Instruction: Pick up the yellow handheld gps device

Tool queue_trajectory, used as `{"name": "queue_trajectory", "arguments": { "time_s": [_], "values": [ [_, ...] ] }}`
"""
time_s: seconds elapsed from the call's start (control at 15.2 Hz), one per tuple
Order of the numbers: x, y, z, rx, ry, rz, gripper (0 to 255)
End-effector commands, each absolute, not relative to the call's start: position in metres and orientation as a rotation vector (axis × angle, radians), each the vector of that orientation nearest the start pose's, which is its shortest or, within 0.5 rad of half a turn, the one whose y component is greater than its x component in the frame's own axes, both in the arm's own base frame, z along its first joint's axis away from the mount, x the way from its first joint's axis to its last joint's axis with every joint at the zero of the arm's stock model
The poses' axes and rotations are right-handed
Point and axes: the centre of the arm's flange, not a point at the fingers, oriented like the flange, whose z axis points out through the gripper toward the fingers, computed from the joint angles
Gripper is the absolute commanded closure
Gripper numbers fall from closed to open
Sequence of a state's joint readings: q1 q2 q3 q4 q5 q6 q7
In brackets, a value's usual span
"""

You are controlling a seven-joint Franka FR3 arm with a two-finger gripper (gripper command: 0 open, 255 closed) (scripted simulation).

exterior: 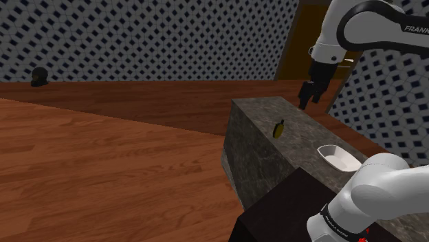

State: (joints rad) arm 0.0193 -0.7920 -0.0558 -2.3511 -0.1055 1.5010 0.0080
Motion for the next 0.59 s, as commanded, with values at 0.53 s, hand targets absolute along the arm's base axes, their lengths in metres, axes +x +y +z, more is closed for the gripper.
{"name": "queue_trajectory", "arguments": {
  "time_s": [0.53],
  "values": [
    [0.315, -0.124, 0.534, -3.143, -0.109, 0.021, 0]
  ]
}}
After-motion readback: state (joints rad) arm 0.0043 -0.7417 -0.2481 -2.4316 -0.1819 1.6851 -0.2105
